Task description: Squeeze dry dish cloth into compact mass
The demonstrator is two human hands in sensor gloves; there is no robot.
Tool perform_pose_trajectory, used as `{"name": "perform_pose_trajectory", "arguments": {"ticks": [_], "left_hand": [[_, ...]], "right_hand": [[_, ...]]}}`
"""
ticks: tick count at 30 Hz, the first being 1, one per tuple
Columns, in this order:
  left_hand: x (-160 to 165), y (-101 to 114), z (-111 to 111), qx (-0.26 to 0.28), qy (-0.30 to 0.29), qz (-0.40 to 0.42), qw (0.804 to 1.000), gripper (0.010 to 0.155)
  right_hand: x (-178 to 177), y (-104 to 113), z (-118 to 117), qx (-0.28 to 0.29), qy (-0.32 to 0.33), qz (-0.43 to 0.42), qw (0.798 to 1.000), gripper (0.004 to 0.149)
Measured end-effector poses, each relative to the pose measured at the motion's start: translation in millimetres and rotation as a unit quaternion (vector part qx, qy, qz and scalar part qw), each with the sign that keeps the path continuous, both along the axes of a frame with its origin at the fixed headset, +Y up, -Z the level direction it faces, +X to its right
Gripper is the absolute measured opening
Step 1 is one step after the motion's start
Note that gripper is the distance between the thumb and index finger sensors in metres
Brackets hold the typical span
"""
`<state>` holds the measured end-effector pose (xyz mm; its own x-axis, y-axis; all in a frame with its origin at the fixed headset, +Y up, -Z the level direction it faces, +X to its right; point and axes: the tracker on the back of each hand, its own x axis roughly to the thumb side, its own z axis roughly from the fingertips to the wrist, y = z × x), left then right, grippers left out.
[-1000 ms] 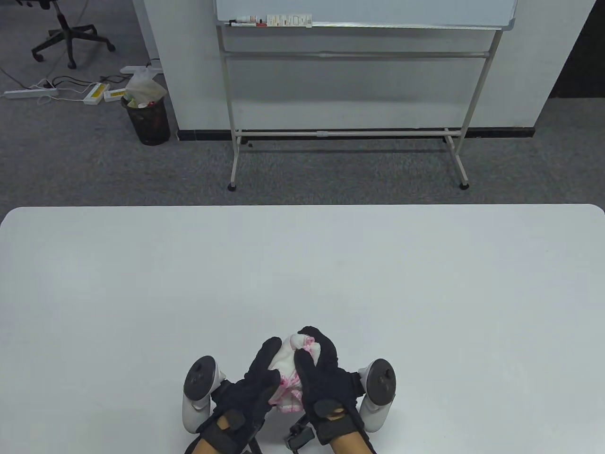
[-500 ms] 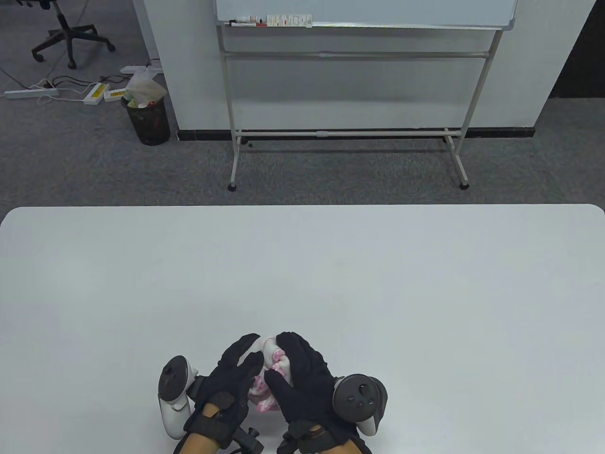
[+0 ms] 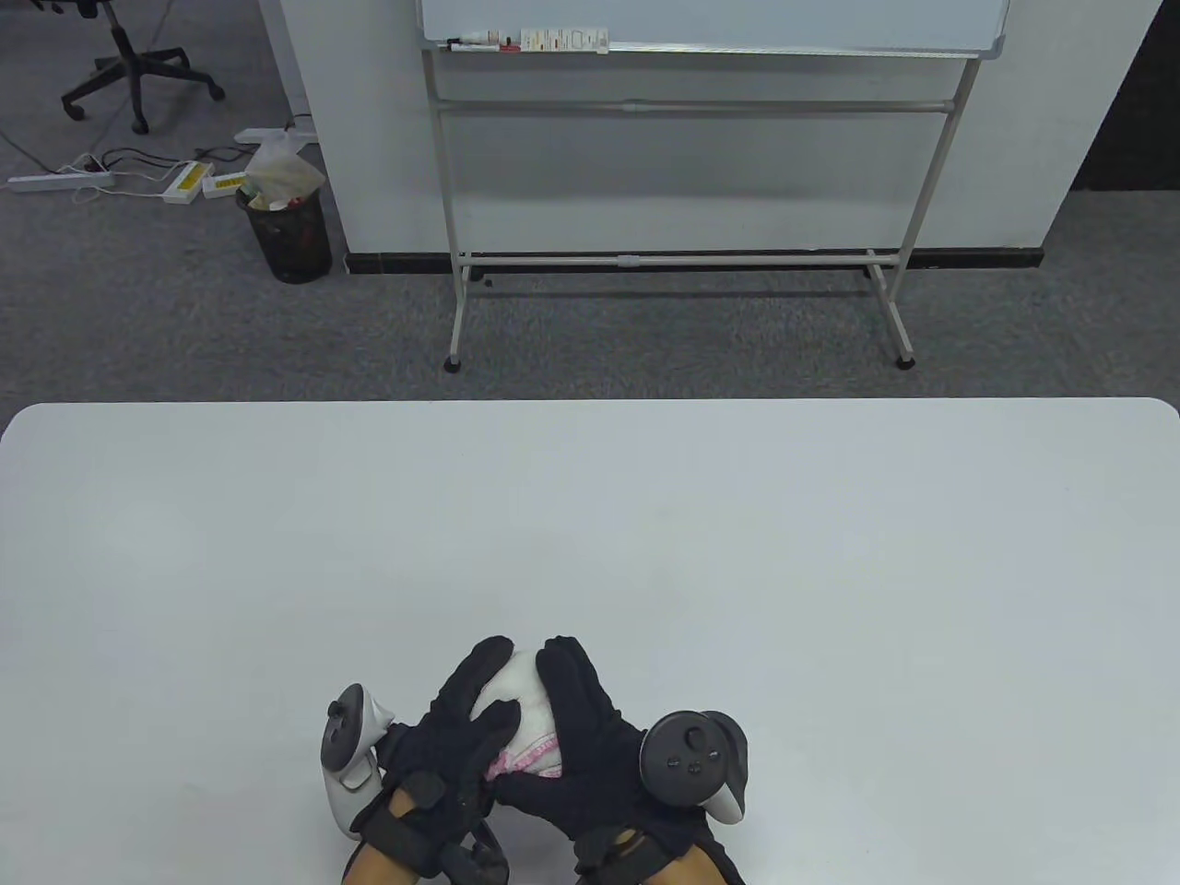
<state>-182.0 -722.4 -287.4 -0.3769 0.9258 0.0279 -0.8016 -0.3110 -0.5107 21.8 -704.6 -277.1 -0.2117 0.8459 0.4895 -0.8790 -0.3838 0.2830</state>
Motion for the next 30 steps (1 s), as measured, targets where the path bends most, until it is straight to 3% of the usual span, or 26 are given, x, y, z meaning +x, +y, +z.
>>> {"name": "perform_pose_trajectory", "arguments": {"ticks": [3, 6, 9, 11, 13, 14, 17, 19, 22, 25, 28, 30], "left_hand": [[-2, -1, -1, 0.01, 0.01, 0.003, 1.0, 0.07], [-3, 0, 0, 0.008, 0.002, 0.009, 1.0, 0.067], [-4, 10, 7, 0.037, 0.094, -0.118, 0.988, 0.065], [1, 13, 11, 0.053, 0.124, -0.176, 0.975, 0.067], [4, 15, 14, 0.091, 0.146, -0.217, 0.961, 0.074], [7, 18, 15, 0.134, 0.149, -0.22, 0.955, 0.074], [19, 28, 18, 0.227, 0.077, -0.283, 0.929, 0.073], [26, 26, 21, 0.246, 0.033, -0.332, 0.91, 0.091], [29, 23, 20, 0.267, 0.041, -0.41, 0.871, 0.109], [23, 20, 16, 0.259, 0.068, -0.442, 0.856, 0.113], [10, 18, 11, 0.241, 0.122, -0.435, 0.859, 0.107], [2, 18, 9, 0.228, 0.137, -0.413, 0.871, 0.099]], "right_hand": [[0, 3, -1, 0.001, -0.007, 0.022, 1.0, 0.112], [3, 10, 0, 0.022, -0.044, 0.026, 0.998, 0.101], [11, 14, -1, 0.062, -0.101, 0.063, 0.991, 0.079], [16, 13, -1, 0.047, -0.12, 0.055, 0.99, 0.069], [22, 10, -4, 0.002, -0.136, 0.049, 0.99, 0.066], [26, 6, -5, -0.058, -0.15, 0.028, 0.987, 0.065], [27, -7, -9, -0.191, -0.119, -0.103, 0.969, 0.065], [26, -17, -11, -0.263, -0.079, -0.13, 0.953, 0.065], [19, -32, -14, -0.337, -0.015, -0.211, 0.917, 0.069], [15, -36, -13, -0.338, 0.037, -0.215, 0.915, 0.082], [7, -38, -12, -0.336, 0.077, -0.218, 0.913, 0.093], [3, -38, -12, -0.334, 0.088, -0.222, 0.912, 0.095]]}}
